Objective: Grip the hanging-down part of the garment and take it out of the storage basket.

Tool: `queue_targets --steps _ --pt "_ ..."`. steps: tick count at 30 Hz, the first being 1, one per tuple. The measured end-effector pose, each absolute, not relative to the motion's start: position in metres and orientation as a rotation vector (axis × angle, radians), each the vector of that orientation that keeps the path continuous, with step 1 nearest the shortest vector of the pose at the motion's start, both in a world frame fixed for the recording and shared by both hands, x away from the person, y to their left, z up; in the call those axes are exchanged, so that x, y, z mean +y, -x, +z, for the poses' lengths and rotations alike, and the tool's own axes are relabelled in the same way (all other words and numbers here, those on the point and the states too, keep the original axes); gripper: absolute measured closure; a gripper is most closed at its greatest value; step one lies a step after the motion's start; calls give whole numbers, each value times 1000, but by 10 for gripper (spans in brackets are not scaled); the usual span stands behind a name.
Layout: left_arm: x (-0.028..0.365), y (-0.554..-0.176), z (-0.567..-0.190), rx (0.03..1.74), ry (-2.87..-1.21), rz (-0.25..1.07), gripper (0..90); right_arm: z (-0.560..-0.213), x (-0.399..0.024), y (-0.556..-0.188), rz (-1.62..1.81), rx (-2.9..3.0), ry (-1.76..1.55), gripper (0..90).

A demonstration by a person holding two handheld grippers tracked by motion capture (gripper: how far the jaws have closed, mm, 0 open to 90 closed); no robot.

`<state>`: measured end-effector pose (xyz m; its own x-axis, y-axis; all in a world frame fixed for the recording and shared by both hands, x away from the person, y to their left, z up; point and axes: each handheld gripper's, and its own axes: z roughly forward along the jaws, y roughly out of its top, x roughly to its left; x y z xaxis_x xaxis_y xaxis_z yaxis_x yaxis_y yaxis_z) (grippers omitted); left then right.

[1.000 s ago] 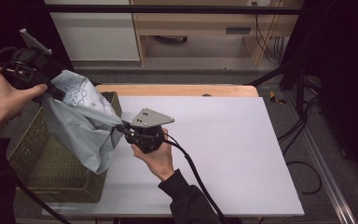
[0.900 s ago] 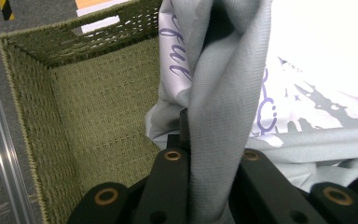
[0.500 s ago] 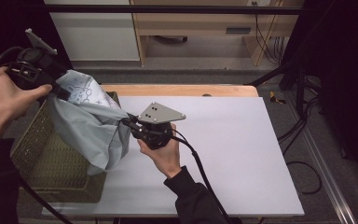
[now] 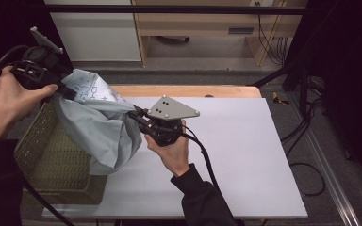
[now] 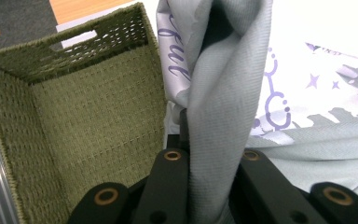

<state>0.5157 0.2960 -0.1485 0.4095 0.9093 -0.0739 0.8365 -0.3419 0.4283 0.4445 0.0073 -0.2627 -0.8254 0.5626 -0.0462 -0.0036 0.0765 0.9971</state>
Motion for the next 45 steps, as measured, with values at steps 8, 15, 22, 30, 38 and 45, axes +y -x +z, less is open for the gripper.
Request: queue_targets --steps 8,15,22,30,38,45 --pt "287 -514 -146 1453 -2269 232 861 -248 -2 -441 1832 1862 -540 870" --pt "280 -515 -145 1446 -2294 245 861 -245 -6 -439 1830 1851 -540 869" --pt "276 -517 -149 1440 -2307 243 861 -254 -11 -445 1810 1870 -568 868" --pt "275 -522 -161 1474 -2338 252 861 -296 -2 -451 1719 2014 -603 861" --pt "278 -526 -175 1478 -2345 219 861 -360 16 -460 1649 2186 -692 751" --pt "281 -526 -181 1478 -2346 211 862 -381 21 -456 1651 2251 -697 392"
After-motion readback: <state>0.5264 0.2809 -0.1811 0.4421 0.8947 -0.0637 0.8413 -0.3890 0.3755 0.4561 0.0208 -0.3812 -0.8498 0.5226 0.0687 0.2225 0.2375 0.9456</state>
